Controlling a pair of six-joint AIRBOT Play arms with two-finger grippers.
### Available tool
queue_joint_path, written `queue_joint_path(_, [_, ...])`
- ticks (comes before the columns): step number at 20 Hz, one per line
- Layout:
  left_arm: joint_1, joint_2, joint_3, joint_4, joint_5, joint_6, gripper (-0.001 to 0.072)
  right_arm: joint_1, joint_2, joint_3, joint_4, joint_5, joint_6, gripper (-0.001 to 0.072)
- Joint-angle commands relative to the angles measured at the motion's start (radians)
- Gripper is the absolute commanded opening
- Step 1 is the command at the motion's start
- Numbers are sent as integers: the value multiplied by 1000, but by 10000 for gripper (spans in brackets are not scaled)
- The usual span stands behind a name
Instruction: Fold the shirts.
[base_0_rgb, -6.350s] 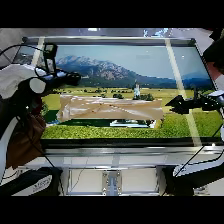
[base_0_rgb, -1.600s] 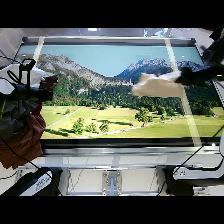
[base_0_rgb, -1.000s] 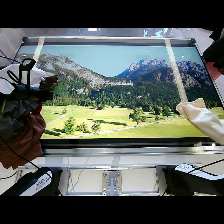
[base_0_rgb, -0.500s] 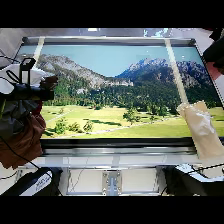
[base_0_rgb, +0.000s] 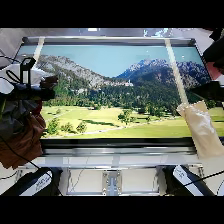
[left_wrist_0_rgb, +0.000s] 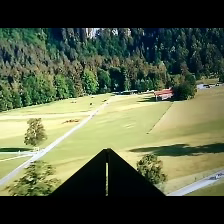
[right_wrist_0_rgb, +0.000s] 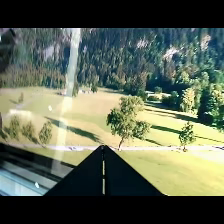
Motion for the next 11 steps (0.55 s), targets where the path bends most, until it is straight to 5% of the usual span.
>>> queue_joint_path(1, [0, 0, 0, -6, -5, 0, 11, 243, 6, 2, -193, -32, -34, 13])
queue_joint_path(11, [0, 0, 0, -6, -5, 0, 12, 337, 6, 3, -188, -43, -35, 13])
